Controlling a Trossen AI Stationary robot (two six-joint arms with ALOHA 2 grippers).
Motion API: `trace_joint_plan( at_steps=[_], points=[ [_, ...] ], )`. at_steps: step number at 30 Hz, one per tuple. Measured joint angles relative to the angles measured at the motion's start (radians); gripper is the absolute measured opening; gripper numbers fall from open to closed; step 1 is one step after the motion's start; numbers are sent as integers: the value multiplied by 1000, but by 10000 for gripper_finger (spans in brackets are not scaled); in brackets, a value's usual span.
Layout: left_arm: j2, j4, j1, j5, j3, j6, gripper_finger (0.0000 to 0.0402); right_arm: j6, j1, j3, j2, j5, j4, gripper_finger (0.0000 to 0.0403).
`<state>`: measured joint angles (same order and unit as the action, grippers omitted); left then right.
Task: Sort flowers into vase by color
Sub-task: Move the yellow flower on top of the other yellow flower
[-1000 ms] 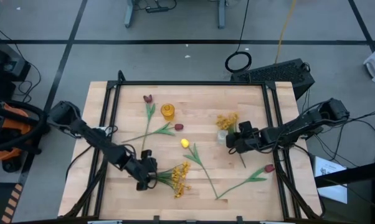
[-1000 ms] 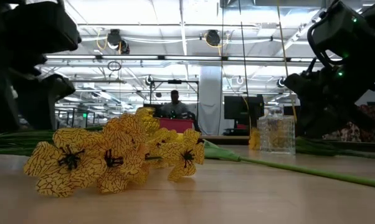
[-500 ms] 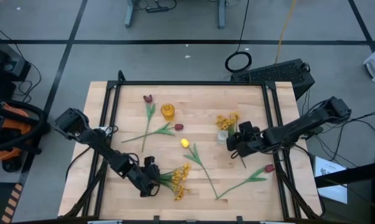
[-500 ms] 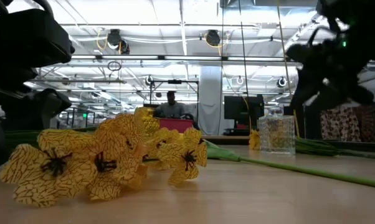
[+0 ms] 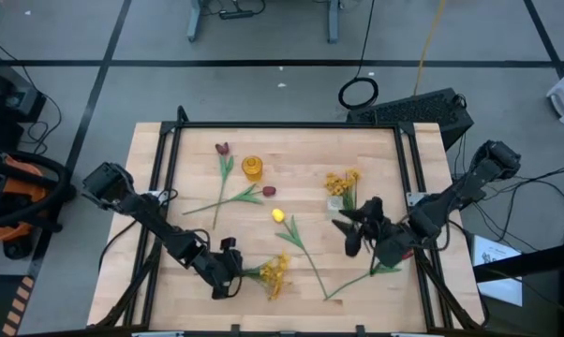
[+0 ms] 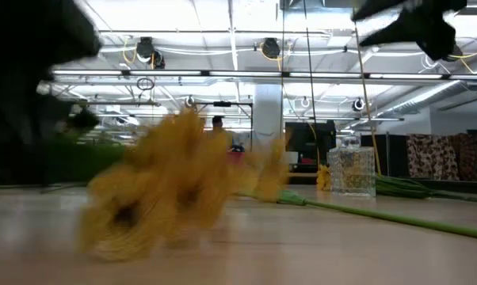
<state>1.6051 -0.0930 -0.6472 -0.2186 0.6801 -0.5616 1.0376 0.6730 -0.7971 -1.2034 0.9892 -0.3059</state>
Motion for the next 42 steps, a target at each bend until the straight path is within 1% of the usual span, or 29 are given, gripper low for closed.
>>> trace_joint_plan(
  at_steps=[3,5,9,13,15,18,21,24,31,34,39,42],
  points=[
    [-70,-5,23,-24,29,46,34,-147,41,0,-48,42,156,189],
    [-122,-3,40,-41,45,73,27,-215,59,0,-83,79,242,189],
    [-222,-6,75,-62,57,107,18,-278,65,1,-146,87,348,189],
    [-305,-17,96,-138,57,161,20,-330,68,1,-202,82,441,189],
    [-332,-67,105,-161,57,205,22,-370,68,2,-234,82,511,189],
    [-348,-197,117,-162,57,292,22,-459,68,2,-284,79,643,189],
    [-349,-323,129,-120,57,370,23,-573,62,2,-335,78,802,189],
    [-348,-393,145,-84,57,416,23,-685,52,2,-379,69,962,190],
    [-346,-447,163,-59,56,458,23,-928,-6,2,-469,-96,1334,192],
    [-323,-521,163,-27,56,481,24,-1010,-37,2,-497,-173,1462,193],
    [-254,-677,163,10,55,526,24,-1082,-93,2,-531,-331,1595,193],
    [-209,-740,163,10,55,546,24,-1089,-120,0,-541,-388,1629,193]
  ],
)
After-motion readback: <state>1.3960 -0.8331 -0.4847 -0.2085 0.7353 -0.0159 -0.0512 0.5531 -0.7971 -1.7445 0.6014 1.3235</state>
